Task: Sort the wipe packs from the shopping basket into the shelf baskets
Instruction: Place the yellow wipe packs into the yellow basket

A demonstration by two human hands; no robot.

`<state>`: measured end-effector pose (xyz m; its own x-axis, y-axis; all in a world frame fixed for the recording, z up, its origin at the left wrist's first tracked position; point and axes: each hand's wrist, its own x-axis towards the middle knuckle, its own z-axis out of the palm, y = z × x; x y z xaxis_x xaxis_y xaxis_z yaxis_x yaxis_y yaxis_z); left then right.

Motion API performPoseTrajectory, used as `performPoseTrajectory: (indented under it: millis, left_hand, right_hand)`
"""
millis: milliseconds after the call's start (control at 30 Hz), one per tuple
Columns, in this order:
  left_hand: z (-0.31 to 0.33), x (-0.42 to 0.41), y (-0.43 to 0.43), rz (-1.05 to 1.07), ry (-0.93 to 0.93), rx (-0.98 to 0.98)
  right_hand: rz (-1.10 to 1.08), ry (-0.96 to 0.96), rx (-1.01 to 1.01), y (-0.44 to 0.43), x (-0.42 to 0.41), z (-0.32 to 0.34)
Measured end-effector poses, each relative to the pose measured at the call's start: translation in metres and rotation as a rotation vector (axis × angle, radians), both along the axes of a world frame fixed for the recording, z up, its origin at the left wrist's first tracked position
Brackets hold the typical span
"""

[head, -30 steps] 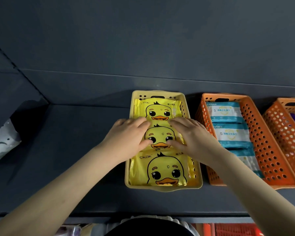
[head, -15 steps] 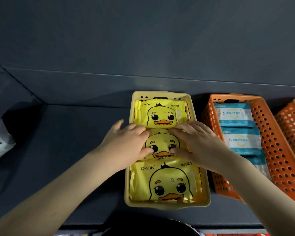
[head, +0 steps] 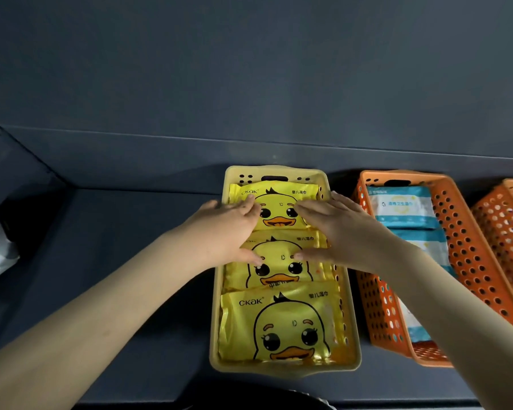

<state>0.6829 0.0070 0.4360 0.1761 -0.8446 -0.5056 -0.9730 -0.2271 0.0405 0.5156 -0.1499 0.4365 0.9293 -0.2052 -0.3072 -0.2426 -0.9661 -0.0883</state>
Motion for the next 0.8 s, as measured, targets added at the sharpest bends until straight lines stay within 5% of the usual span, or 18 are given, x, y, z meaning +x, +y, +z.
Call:
performPoseTrajectory:
  millis: [367, 600, 800]
  left_hand:
    - [0.005, 0.008, -0.009, 0.014, -0.055, 0.068]
    - [0.013, -0.009, 0.034, -0.043, 0.216, -0.055]
    - [0.007, -0.035, 0.054, -0.034, 0.252, -0.216]
  right_hand:
    - [-0.112, 0.051, -0.006, -0.004, 0.025, -0.008]
    - [-0.105, -0.396, 0.104, 0.033, -0.029, 0.001]
    - [-0.050, -0.384, 0.172, 0.057, -0.062, -0.014]
